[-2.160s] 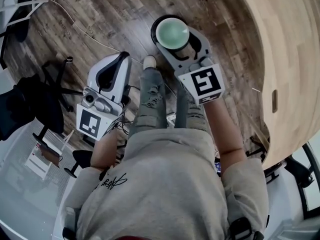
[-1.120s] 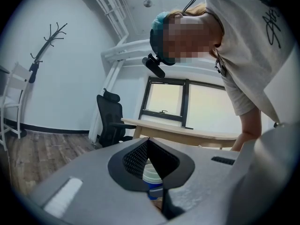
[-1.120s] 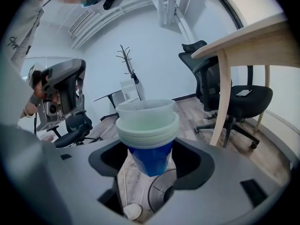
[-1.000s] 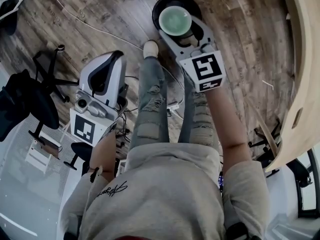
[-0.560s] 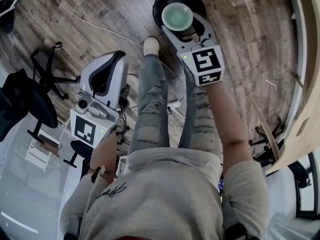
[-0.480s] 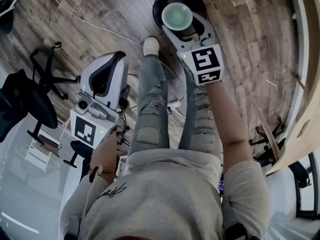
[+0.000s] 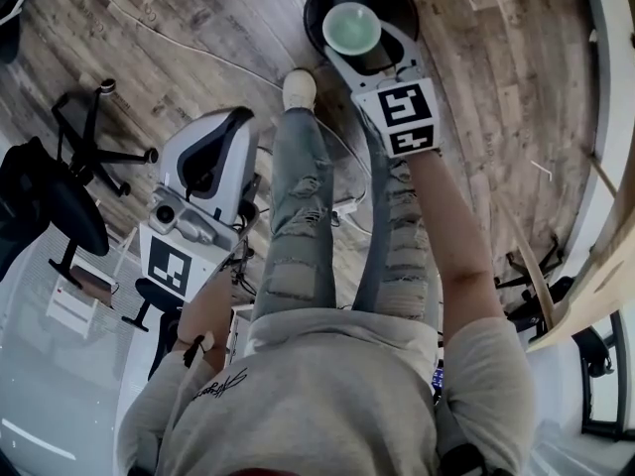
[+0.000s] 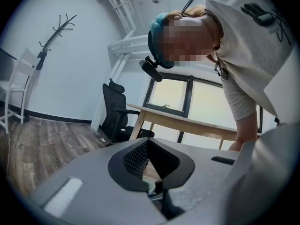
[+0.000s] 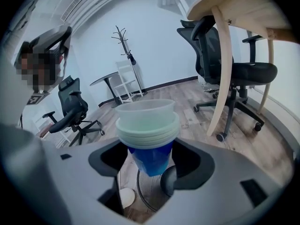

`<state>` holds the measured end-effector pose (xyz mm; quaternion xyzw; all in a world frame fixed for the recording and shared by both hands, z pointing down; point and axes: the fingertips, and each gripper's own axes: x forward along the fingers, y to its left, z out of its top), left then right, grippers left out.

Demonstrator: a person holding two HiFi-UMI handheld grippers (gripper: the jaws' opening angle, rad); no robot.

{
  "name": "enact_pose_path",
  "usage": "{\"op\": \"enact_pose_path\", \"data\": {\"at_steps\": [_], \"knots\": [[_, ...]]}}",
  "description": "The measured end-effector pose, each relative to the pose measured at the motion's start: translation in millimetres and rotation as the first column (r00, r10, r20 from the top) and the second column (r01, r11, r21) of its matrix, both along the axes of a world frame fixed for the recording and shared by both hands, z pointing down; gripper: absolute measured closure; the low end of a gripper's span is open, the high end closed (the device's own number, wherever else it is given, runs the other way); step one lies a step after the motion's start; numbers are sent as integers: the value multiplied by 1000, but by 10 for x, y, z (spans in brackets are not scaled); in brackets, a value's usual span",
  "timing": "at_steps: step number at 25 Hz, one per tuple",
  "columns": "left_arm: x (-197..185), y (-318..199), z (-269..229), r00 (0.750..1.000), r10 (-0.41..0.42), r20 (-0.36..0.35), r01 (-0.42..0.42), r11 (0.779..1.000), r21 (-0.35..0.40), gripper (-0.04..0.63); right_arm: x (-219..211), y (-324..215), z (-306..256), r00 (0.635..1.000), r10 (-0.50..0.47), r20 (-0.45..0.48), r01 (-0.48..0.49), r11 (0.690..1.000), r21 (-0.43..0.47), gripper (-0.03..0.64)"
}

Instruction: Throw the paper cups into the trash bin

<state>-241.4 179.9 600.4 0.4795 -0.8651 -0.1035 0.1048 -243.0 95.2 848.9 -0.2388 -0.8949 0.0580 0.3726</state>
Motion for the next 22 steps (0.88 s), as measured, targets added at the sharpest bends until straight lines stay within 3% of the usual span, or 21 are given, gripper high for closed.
{"op": "enact_pose_path", "data": {"at_steps": [13, 22], "knots": [[99, 71, 264, 999, 6, -32, -7, 1000, -17, 592, 36, -56, 748, 992, 21, -122, -16, 999, 38, 323], [179, 100, 375, 998, 23, -50, -24, 1000, -18, 592, 104, -25, 1253, 975, -8, -223, 27, 996, 82, 323]]}}
